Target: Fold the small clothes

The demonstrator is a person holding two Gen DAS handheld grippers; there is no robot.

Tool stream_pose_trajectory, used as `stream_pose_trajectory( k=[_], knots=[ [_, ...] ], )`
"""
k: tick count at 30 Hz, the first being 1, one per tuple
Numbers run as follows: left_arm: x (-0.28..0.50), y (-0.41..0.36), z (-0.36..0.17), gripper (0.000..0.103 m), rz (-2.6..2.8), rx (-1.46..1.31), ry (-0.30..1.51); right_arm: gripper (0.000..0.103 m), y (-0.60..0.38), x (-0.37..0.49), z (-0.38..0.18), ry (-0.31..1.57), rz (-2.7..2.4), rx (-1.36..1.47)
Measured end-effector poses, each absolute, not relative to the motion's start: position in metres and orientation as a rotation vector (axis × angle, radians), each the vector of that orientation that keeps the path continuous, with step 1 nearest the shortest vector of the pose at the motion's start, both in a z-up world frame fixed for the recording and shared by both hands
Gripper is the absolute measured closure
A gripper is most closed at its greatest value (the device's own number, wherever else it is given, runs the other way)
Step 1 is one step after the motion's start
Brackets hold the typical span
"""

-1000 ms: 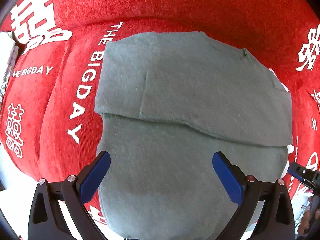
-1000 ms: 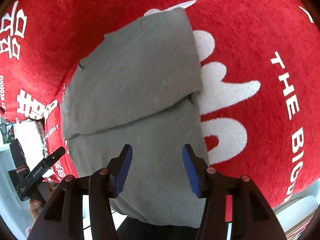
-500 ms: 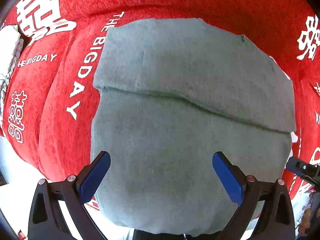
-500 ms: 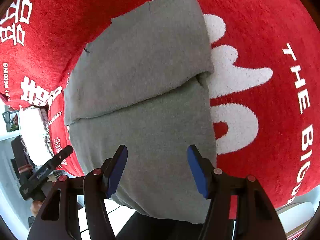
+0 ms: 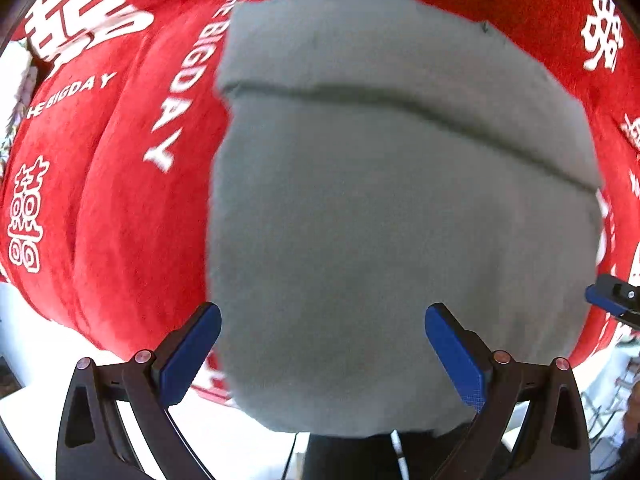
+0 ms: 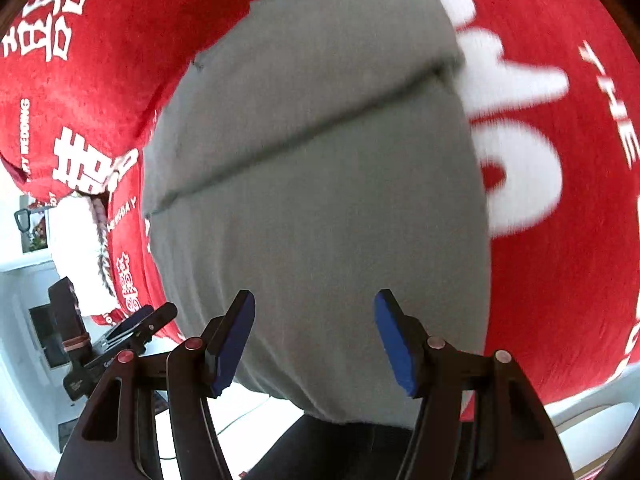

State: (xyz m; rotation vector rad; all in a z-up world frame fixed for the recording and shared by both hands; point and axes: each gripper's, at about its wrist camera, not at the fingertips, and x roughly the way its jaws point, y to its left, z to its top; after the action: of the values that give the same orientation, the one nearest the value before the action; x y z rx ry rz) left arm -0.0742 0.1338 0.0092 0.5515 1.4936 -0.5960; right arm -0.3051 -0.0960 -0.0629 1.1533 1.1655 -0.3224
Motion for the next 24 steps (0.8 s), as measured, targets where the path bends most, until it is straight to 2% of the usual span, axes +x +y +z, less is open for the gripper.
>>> stream_pose_trajectory(
  k=[12, 18, 24],
  knots=[
    [-0.108, 0.247, -0.048, 0.001, -0.608, 0.550, 1.628, 0.037, -0.010, -0.392, -0.126, 1.314, -0.379, 1.207],
    [-0.133, 0.249, -0.074, 0.001, -0.649, 0.520, 1.679, 0.037, -0.004, -0.404, -0.168, 1.367, -0.419, 1.193],
    [-0.145, 0.236, -0.079, 0.002, -0.659, 0.529, 1.687, 0.036, -0.005, -0.405, -0.179, 1.328, -0.372, 1.188]
  ],
)
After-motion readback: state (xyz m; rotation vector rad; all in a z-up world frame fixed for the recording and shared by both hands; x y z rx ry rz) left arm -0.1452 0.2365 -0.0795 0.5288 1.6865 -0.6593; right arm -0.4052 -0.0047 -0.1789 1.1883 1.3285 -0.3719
